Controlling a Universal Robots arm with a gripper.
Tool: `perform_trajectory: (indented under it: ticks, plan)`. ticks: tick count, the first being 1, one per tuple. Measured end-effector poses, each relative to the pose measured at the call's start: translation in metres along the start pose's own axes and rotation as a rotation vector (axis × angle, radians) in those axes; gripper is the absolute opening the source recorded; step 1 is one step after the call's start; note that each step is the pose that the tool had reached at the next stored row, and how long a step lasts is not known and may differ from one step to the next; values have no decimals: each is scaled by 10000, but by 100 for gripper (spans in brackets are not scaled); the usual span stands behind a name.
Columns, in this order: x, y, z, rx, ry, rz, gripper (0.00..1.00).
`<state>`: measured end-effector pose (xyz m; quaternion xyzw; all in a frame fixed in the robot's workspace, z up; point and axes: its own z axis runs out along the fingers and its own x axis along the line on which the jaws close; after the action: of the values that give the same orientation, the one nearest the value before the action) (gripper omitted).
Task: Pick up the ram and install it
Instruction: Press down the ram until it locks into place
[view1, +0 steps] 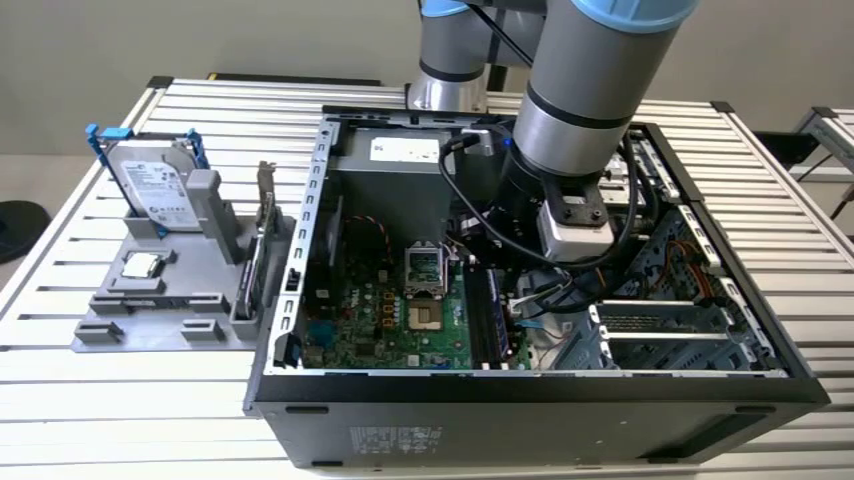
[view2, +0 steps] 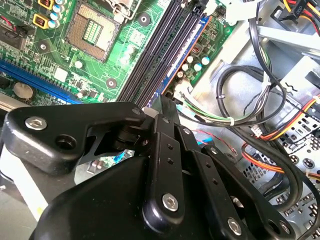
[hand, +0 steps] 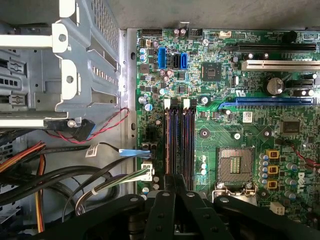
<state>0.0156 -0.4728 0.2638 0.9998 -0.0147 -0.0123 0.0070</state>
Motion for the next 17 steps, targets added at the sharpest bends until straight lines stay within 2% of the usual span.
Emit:
perform_trajectory:
  ticks: [14, 17]
  plan:
    - [-1, 1, 0, 3, -3, -23, 0]
    - [-1, 1, 0, -8, 2, -432, 0]
